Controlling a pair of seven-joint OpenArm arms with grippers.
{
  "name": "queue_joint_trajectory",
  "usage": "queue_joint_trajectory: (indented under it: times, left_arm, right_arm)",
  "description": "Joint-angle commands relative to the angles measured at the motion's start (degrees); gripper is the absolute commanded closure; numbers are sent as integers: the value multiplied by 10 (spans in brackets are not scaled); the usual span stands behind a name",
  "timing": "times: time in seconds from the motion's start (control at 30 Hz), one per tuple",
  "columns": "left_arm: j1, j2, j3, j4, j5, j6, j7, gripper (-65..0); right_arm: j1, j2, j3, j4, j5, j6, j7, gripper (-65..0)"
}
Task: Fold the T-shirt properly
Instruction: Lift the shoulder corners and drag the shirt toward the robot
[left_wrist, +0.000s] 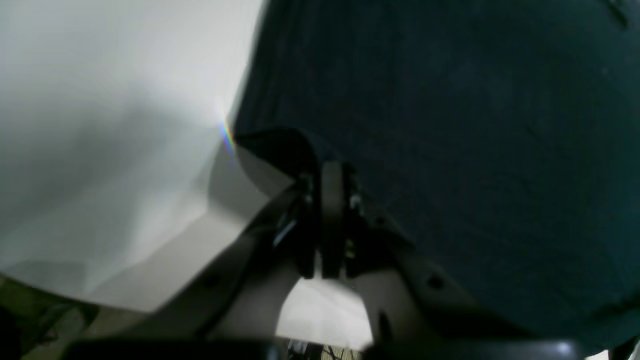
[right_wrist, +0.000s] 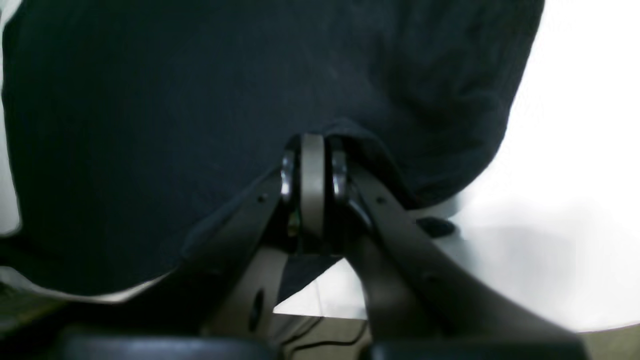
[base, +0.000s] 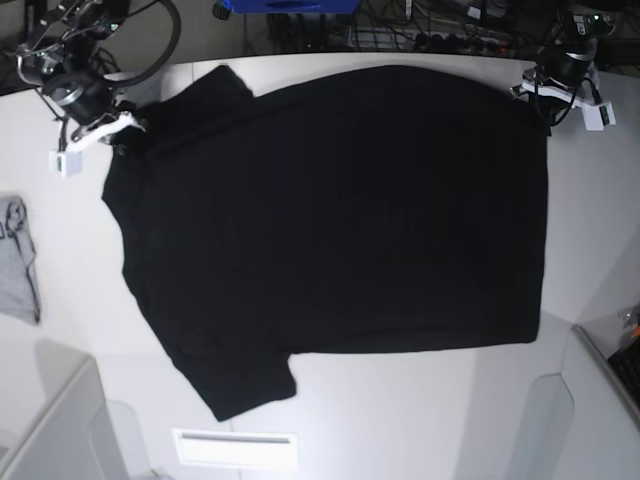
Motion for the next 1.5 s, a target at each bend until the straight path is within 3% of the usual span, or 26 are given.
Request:
queue_joint_trajectory:
  times: [0.0, 0.2, 0.33, 0.47, 0.6, 0.9, 1.1, 1.47]
  left_arm:
    - [-3, -5, -5, 8, -7, -4, -10, 0]
    - [-30, -5, -5, 5, -6, -1, -10, 0]
    - [-43, -4, -16, 4, -5, -1, -9, 0]
    - [-59, -4, -25, 3, -5, -1, -9, 0]
    - [-65, -4, -26, 3, -5, 0, -9, 0]
    - [-101, -4, -26, -13, -4, 1, -9, 0]
    - [-125, -6, -26, -13, -4, 49, -9, 0]
    - [-163, -7, -25, -21, -4, 73, -9, 0]
  right_arm:
    - [10, 8, 0, 9, 15, -4, 11, 0]
    - [40, 17, -12, 8, 15, -9, 11, 0]
    - [57, 17, -13, 8, 15, -46, 11, 0]
    - [73, 17, -37, 7, 15, -55, 12, 0]
    - [92, 17, -40, -13, 15, -85, 12, 0]
    - [124, 23, -40, -63, 15, -88, 14, 0]
    - [143, 26, -40, -89, 15, -88, 17, 0]
    - [178, 35, -42, -128, 14, -89, 17, 0]
